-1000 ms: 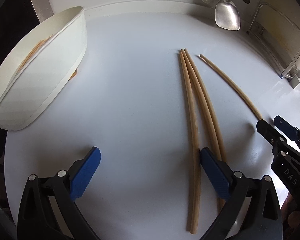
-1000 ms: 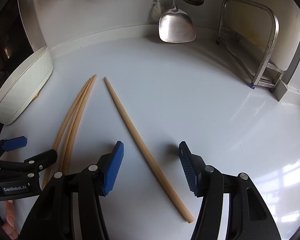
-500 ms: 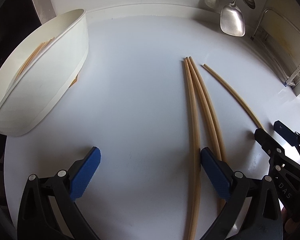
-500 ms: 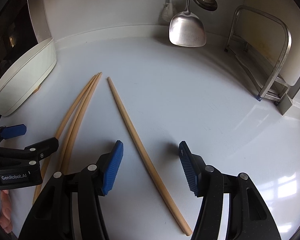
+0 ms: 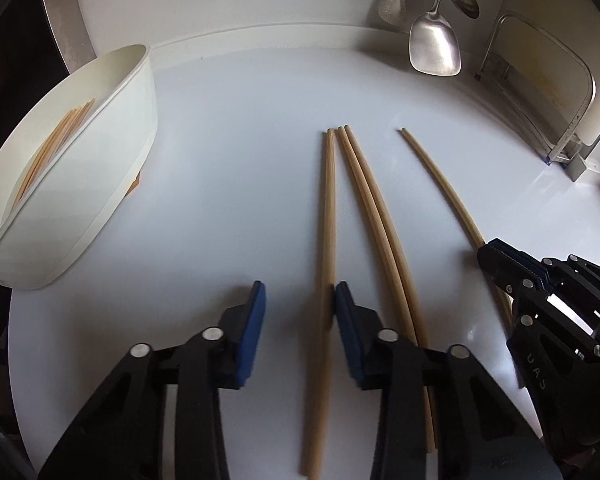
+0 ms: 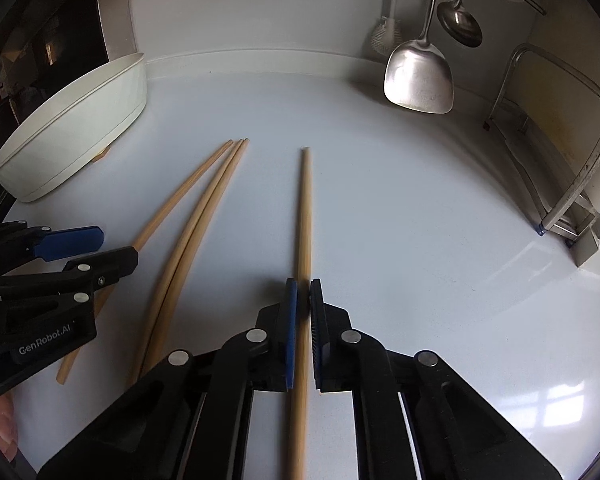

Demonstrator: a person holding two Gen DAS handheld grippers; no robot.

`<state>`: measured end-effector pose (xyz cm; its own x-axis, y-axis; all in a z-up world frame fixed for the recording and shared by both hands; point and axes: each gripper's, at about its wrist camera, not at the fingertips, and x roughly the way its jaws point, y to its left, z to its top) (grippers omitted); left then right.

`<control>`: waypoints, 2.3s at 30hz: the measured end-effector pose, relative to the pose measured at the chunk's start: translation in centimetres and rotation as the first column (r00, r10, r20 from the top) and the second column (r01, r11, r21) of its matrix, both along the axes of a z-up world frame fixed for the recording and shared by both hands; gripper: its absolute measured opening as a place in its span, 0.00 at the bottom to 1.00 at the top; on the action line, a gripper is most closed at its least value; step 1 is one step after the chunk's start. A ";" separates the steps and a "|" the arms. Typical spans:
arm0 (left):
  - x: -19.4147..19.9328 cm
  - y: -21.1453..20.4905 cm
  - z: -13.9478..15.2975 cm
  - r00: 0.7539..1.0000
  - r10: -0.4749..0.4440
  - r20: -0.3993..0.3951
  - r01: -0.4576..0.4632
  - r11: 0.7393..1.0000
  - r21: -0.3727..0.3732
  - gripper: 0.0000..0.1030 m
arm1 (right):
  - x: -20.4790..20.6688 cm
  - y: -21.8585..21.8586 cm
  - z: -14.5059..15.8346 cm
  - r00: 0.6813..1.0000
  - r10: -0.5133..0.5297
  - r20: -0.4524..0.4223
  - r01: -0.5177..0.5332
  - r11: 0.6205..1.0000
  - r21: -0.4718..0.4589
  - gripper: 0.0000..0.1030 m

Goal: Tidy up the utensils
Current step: 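Close the left gripper on a chopstick while the right gripper closes on another, lift both, then lower the chopsticks into the basin and open both grippers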

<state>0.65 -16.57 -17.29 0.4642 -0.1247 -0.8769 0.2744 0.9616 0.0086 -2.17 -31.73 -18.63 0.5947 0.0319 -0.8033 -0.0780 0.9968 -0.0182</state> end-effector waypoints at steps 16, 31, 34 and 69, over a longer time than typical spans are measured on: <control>-2.1 2.3 4.5 0.998 0.015 -0.066 -0.022 0.994 -0.105 0.07 | -1.8 -1.7 3.6 0.998 -0.068 -0.007 0.068 0.983 0.169 0.06; 1.9 15.7 15.5 0.985 0.148 0.093 -0.137 0.984 -0.117 0.07 | 2.3 8.8 15.5 0.992 0.017 0.122 -0.045 0.973 0.227 0.06; 4.6 19.3 15.5 0.987 0.142 0.081 -0.132 0.984 -0.116 0.07 | 4.6 13.3 15.9 0.994 0.026 0.109 -0.054 0.965 0.258 0.06; 19.4 27.4 4.4 0.983 0.032 -0.179 -0.052 0.993 -0.107 0.07 | 20.0 28.2 4.6 0.963 -0.069 -0.259 0.145 0.947 0.287 0.06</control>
